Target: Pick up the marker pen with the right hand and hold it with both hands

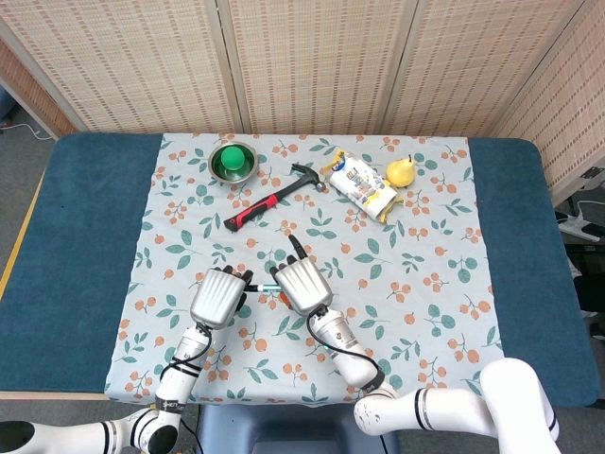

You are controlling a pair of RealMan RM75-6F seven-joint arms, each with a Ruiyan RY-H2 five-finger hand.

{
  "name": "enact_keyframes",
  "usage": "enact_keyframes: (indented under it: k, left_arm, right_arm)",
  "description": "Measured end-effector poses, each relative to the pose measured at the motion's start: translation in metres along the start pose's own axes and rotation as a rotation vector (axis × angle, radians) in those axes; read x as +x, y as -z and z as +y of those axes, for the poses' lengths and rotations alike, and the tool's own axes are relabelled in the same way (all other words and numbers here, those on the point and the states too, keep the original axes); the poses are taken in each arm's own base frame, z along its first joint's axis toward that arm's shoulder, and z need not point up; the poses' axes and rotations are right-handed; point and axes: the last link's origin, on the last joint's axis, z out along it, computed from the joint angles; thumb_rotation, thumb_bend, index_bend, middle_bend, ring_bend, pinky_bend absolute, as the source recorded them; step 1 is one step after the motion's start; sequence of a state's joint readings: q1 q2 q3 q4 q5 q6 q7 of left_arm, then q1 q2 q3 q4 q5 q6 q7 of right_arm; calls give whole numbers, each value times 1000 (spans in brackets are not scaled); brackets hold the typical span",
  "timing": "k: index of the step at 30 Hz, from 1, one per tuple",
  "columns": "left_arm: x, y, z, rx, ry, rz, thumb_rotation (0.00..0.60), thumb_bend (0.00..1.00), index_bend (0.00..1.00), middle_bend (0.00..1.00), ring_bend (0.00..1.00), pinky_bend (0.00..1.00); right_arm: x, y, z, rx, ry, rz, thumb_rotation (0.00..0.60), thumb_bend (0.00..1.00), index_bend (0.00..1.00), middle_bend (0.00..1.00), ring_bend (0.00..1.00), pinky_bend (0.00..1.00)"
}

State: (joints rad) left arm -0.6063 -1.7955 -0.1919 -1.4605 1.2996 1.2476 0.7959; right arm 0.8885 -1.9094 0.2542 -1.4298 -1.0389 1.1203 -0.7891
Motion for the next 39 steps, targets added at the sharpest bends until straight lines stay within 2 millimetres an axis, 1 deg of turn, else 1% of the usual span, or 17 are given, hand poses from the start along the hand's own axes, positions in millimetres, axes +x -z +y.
enact_keyframes:
  k: [7,10,12,13,16,18,20,27,32,39]
  left_arm:
    - [0,0,0,-3,-5,0,600,335,528,730,558,749]
    - [2,-1,2,-7,-2,9,600,338,560,746,559,749]
    - [2,0,2,-10,-5,19,600,366,604,778,560,752]
    - [2,0,2,-12,-8,23,600,398,629,798,565,756]
    - [0,-1,1,-11,-24,30,600,504,689,852,582,766]
    - [-1,-1,1,-9,-42,39,600,599,744,907,602,775]
    - [-2,-1,2,-13,-52,47,600,630,763,927,613,778]
    - [-2,0,2,-27,-73,61,600,717,783,967,626,784]
    - [-1,1,1,-36,-80,77,600,744,803,989,656,787]
    - [-2,2,0,-41,-74,92,600,793,817,1000,672,797]
  right_arm:
    - [0,0,3,-4,1,2,600,403,845,686,410,50]
    - [-1,1,1,-1,0,-2,600,403,845,686,410,50]
    - [-1,1,1,1,-1,-2,600,403,845,686,410,50]
    - [-1,1,0,3,-2,-2,600,403,845,686,410,50]
    - [0,2,-1,4,-4,1,600,403,845,686,410,50]
    - [0,2,-1,5,-4,2,600,403,845,686,411,50]
    - [1,2,0,5,-2,4,600,403,845,686,411,50]
    - [5,3,-1,7,-6,14,600,403,845,686,412,50]
    - [5,3,1,2,-3,15,600,403,845,687,412,50]
    - [5,4,6,-6,1,16,600,403,845,687,412,50]
